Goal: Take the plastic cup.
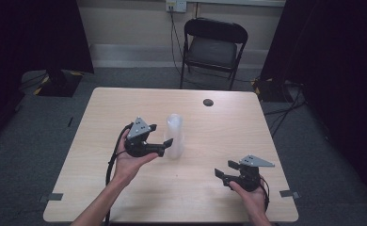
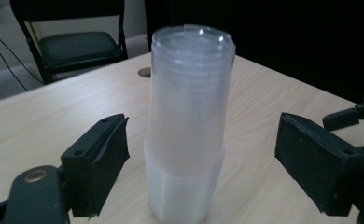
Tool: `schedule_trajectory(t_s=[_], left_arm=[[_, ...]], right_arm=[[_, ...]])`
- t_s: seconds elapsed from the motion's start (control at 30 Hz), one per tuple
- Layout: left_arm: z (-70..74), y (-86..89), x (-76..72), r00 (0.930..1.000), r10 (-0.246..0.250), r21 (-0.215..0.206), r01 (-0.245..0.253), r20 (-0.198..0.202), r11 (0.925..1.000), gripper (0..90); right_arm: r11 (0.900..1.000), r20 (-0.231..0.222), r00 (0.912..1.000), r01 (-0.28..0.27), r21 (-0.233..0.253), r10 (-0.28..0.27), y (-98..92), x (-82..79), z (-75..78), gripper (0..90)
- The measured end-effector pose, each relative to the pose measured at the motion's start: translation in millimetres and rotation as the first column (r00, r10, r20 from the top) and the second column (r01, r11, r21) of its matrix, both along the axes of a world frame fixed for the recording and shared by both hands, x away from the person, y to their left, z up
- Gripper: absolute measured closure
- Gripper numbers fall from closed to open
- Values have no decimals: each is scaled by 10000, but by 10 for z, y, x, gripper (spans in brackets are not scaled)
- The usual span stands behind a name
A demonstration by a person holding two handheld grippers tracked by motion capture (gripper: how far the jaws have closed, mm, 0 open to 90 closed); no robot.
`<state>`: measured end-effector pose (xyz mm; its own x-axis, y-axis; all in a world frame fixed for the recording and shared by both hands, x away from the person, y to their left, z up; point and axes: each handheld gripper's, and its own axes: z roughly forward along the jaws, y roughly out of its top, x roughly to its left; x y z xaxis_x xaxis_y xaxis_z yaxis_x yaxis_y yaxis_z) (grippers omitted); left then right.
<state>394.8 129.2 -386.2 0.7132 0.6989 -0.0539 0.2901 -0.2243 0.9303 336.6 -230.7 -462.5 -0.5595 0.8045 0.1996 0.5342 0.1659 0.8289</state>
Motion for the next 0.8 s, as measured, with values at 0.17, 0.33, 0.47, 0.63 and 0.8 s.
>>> schedule_trajectory(t_s=[0.17,0.33,0.47,0.63,0.8], left_arm=[[126,-94,118,9997,-232,-340,236,125,9991,167],[112,-152,232,9997,-233,-446,237,81,9987,167],[83,-199,355,9996,-201,-267,196,-209,9995,157],[-3,-272,441,9994,-309,220,313,-177,9993,158],[-55,-306,475,9988,-428,197,432,-245,9989,167]], right_arm=[[10000,3,10000,-52,-79,53,10,-6,-7,278],[10000,-24,10000,-46,-69,46,-3,-5,-16,278],[10000,-51,10000,5,-78,-5,-3,-12,-22,278],[9999,-76,10000,-55,-86,55,-11,-11,-31,278],[9999,-169,9998,-109,-15,109,-8,-4,-50,271]])
